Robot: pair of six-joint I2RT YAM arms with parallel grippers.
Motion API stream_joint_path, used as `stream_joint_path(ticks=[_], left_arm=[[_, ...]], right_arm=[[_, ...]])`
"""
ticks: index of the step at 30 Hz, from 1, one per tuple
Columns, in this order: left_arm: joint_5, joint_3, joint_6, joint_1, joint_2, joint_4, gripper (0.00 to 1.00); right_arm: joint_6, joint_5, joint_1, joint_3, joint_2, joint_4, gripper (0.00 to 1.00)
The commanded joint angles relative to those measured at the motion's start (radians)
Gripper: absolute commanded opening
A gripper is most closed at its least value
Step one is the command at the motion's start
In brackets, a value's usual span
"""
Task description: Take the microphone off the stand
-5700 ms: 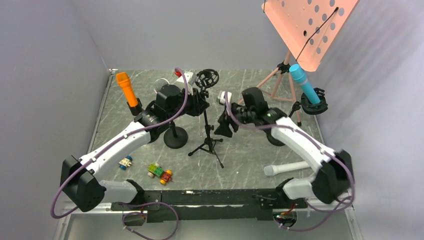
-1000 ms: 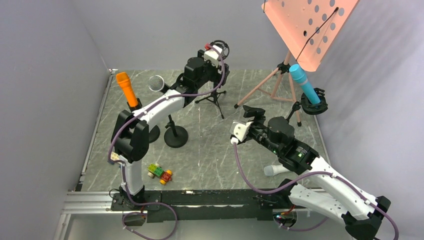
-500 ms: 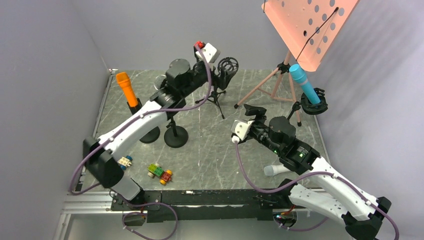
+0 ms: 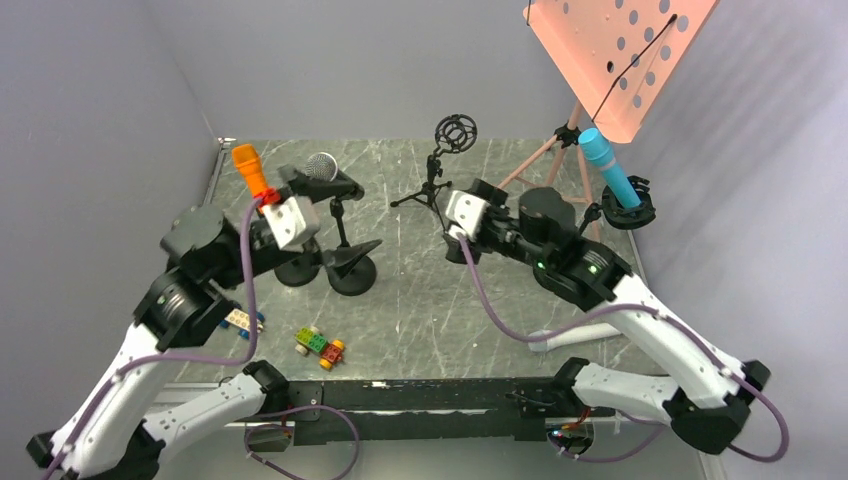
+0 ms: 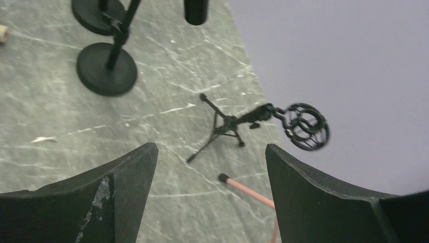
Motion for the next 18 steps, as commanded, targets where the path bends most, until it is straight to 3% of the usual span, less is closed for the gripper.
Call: stream_joint_path(ticks=[1,4,8,14,18], left_arm=[[-0.154,-0.085,0.014,0.027,-0.099,-0.311,0.99],[-0.255,-0.175,-0.046,0.092,-0.192,-0.343,0.99],[-0.449,-0.254,-0.076,0.152,-0.186,-0.229,0.99],[-0.394,-0.287,-0.076,0.185,-0.093,-0.042,0.99],[-0.407,-0.317,-0.081,0.189,-0.03,0.034,0.91]], right_arm=[[0.111,-0.107,-0.003,0.127,0.12,-0.02,0.85],[0.14,-0.138,-0.004,0.223,0.209,-0.022,0.89],[0.217,-0.172,-0.015,0.351,0.319,-0.075,0.96],[0.217,-0.194,-0.018,0.416,0.336,-0.182,1.0],[0.213,-0.18,-0.021,0.409,0.306,-0.205,1.0]])
